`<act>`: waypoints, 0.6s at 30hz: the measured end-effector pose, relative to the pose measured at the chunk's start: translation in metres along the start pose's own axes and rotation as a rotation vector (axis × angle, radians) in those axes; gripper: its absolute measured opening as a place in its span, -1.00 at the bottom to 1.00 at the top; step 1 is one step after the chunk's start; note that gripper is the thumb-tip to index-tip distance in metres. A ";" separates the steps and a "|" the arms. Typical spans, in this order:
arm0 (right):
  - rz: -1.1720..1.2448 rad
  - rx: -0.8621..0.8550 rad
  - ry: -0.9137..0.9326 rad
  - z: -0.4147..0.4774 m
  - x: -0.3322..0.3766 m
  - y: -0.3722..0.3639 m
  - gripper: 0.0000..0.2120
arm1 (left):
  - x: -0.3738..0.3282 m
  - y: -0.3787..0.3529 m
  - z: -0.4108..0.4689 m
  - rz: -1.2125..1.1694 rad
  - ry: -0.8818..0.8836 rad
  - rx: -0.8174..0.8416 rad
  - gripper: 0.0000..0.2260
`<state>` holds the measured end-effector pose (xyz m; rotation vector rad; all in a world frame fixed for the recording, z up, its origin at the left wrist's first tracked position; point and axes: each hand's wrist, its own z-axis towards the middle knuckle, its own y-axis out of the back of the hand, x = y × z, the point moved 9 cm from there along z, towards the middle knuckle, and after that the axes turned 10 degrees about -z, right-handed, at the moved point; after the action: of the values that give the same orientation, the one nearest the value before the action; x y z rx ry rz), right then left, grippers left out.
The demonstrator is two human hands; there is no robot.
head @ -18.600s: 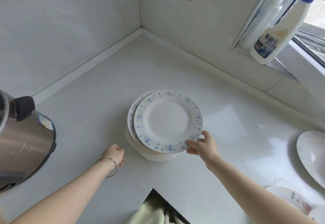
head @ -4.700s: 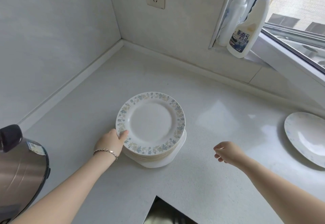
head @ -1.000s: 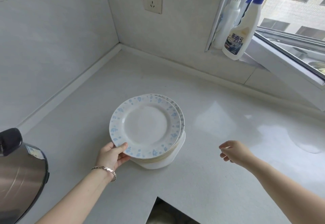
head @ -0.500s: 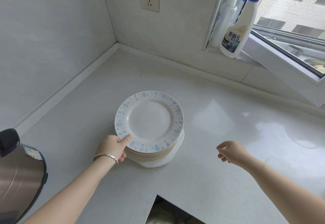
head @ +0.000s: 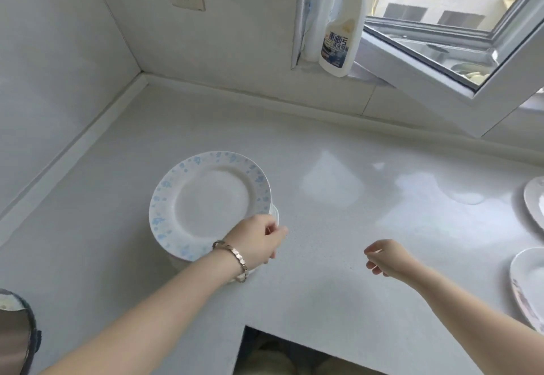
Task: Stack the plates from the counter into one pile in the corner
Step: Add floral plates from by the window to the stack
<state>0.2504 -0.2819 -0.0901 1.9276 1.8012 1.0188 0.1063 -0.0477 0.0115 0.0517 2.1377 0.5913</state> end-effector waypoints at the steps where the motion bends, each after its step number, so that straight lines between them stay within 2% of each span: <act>1: 0.015 -0.001 -0.013 -0.002 -0.011 0.002 -0.78 | -0.010 -0.024 0.009 0.041 0.016 0.107 -0.77; 4: 0.052 -0.048 -0.044 -0.008 -0.048 0.015 -0.79 | -0.031 -0.082 0.037 0.106 0.058 0.269 -0.81; 9: 0.137 -0.187 -0.133 -0.023 -0.140 0.065 -0.81 | -0.069 -0.172 0.066 0.156 0.096 0.357 -0.83; 13: 0.148 -0.310 -0.245 -0.033 -0.233 0.113 -0.73 | -0.092 -0.238 0.077 0.112 0.166 0.384 -0.82; 18: 0.138 -0.382 -0.423 -0.027 -0.359 0.165 -0.66 | -0.106 -0.309 0.087 0.122 0.263 0.345 -0.80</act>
<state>0.3698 -0.6587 -0.0638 1.8669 1.1644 0.8399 0.2919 -0.3131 -0.0836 0.3120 2.4873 0.3035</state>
